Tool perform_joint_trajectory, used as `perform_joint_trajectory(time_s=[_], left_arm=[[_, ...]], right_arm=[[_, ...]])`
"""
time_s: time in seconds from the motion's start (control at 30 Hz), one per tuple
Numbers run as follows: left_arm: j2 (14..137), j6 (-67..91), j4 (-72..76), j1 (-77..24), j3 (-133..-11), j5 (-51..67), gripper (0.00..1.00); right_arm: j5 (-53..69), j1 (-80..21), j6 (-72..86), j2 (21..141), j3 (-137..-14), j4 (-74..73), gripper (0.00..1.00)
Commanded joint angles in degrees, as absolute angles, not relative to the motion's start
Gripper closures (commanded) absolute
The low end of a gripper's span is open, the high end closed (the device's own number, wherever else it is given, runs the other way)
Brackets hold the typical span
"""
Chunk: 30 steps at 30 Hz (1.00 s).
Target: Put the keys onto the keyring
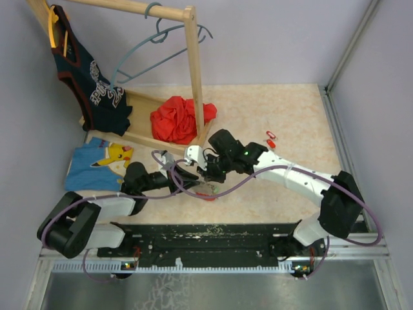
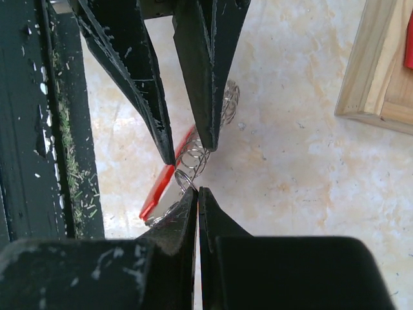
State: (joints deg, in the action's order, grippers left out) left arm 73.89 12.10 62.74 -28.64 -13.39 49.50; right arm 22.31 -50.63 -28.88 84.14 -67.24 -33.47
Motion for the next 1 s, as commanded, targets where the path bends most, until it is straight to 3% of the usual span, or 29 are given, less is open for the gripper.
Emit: perform_joint_trajectory(time_s=[0.0, 0.2, 0.6, 0.97], left_arm=[[75.93, 16.39, 70.64, -29.20, -13.92, 52.04, 0.67], [79.81, 19.97, 78.28, -29.71, -13.47, 52.91, 0.67], [80.11, 14.97, 69.36, -30.15, -14.94, 51.66, 0.67], [80.71, 15.66, 69.31, -30.32, -15.60, 51.09, 0.73]], right_arm=[[19.88, -51.79, -28.84, 84.65, -70.57, -33.37, 1.00], [19.26, -52.72, -28.67, 85.07, -70.95, -33.04, 1.00], [20.23, -52.91, -28.32, 83.99, -70.09, -31.61, 1.00], [20.74, -53.22, -28.12, 83.13, -69.28, -30.68, 1.00]])
